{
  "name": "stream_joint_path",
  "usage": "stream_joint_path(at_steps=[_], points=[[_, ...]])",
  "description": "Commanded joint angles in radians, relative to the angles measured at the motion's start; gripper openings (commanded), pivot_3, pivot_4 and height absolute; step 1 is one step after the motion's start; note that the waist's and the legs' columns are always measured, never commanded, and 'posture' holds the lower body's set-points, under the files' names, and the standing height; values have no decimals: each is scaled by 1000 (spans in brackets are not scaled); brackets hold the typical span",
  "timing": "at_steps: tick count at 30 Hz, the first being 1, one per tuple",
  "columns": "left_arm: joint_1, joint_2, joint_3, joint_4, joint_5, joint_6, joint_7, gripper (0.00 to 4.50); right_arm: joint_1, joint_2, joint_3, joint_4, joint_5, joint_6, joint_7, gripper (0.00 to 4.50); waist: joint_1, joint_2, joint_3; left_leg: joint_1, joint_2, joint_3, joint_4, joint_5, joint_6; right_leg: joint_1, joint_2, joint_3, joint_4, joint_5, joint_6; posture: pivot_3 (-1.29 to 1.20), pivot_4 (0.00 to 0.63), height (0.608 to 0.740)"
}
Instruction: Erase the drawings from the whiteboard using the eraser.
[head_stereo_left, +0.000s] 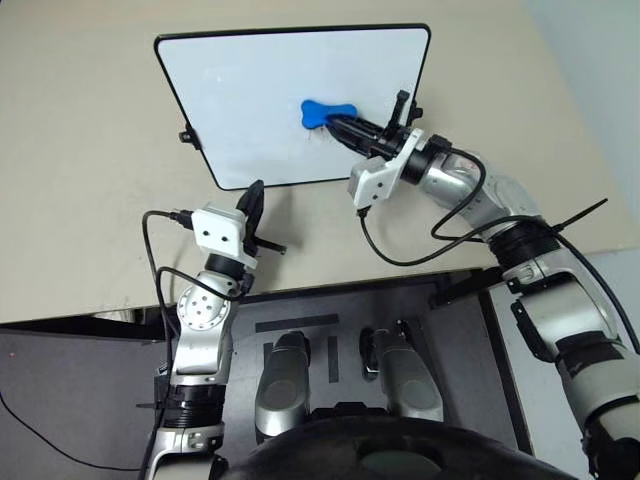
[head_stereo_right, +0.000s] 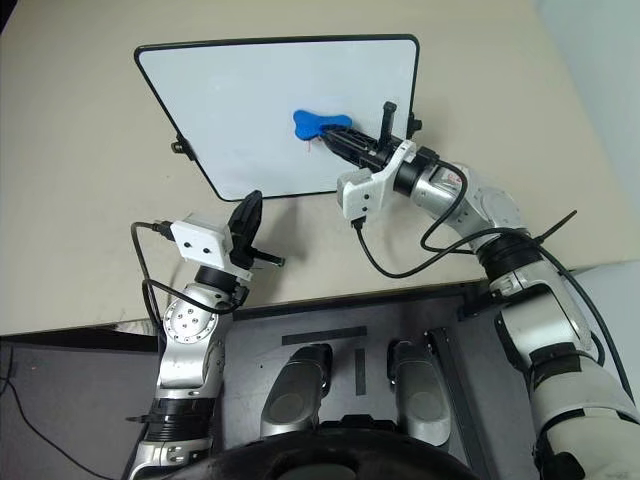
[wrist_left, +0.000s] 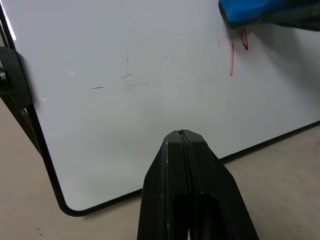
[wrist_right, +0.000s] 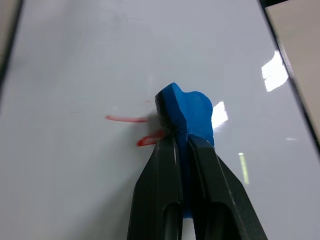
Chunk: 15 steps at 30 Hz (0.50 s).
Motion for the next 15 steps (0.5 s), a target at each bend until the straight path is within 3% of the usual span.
stream_joint_path(at_steps=[1,15], points=[[-17,2,-3,-10,2,-22,-5,0,-23,-10,-30,-13,8,7,-30,7,0,0,0,0,0,0,0,0,0,0,0,0,0,0,0,0,150,740],[-30,7,-4,-7,-2,-16,-7,0,39,2,17,71,32,3,78,7,-1,0,0,-1,0,0,0,0,0,0,0,0,-1,1,0,0,150,740]])
